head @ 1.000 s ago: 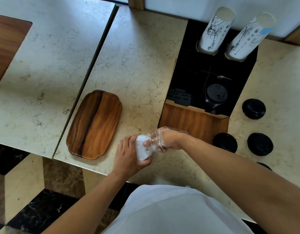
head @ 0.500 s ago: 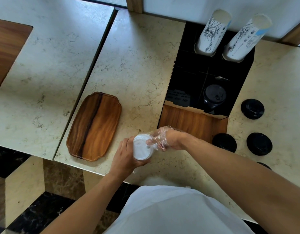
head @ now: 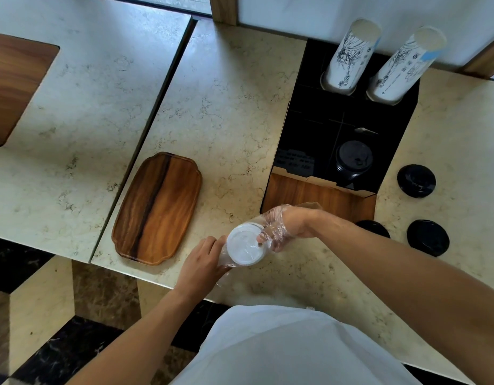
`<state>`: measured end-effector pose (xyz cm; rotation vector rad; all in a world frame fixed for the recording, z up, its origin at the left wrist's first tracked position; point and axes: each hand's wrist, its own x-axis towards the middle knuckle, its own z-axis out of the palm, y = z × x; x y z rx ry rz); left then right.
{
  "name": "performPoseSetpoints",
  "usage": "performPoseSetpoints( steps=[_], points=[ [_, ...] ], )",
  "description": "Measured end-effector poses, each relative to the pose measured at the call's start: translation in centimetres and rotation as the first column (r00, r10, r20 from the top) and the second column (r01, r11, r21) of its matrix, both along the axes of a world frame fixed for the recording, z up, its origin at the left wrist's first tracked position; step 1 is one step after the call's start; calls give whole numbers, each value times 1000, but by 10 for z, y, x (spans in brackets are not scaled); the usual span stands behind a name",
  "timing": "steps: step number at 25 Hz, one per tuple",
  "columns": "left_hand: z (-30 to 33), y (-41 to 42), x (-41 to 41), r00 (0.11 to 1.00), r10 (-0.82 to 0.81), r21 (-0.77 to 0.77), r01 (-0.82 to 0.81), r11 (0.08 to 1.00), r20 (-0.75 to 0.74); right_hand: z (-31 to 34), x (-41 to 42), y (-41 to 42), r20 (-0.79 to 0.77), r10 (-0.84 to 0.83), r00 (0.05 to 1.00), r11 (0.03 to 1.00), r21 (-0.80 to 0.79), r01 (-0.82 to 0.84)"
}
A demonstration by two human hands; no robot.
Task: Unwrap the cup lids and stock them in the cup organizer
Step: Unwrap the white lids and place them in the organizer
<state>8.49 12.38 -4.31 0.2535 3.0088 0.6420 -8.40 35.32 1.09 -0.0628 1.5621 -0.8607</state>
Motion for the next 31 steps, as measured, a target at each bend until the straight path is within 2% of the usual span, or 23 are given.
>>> performPoseSetpoints(
  steps=[1, 2, 3, 4, 5, 7, 8, 14, 17, 20, 23, 25, 31],
  points=[
    [1, -1, 1, 1000, -15, -18, 15, 1000, 9, 0, -4, 2, -111, 150, 982, 988, 51, -145],
    [1, -2, 3, 1000, -20, -30, 21, 999, 18, 2, -8, 5, -237, 336, 912, 940, 141, -309],
    [1, -3, 5, 1000, -15, -39, 16, 999, 21, 5, -10, 5, -312, 447, 838, 893, 210, -398],
    [0, -6, 7, 1000, -2, -44, 3, 999, 22, 7, -12, 6, -333, 472, 816, 881, 222, -419],
    [-1, -10, 11, 999, 13, -48, -11, 999, 32, 7, -14, 7, -302, 425, 853, 904, 188, -383],
    [-2, -19, 20, 997, 35, -63, -31, 998, 65, 8, -17, 10, -182, 222, 958, 972, 119, -203],
    [-1, -23, 24, 995, 50, -76, -43, 996, 85, 8, -19, 12, -175, 153, 972, 985, 108, -136],
    [12, -29, 38, 980, 133, -128, -115, 985, 146, 6, -21, 21, -192, 10, 981, 999, 45, -2],
    [20, -18, 33, 981, 169, -178, -149, 973, 100, 3, -16, 16, -258, -19, 966, 997, 69, 38],
    [25, 12, 9, 989, 140, -140, -133, 981, 42, -2, -9, 7, -272, -47, 961, 994, 83, 72],
    [23, 39, -14, 992, 109, -124, -101, 987, 56, -6, -4, -3, -310, -12, 951, 993, 108, 48],
    [18, 46, -20, 990, 122, -177, -107, 978, 72, -9, -3, -6, -350, -19, 937, 990, 124, 66],
    [8, 39, -16, 985, 139, -333, -100, 938, 97, -10, -13, 2, -394, -172, 903, 954, 162, 252]
  ],
)
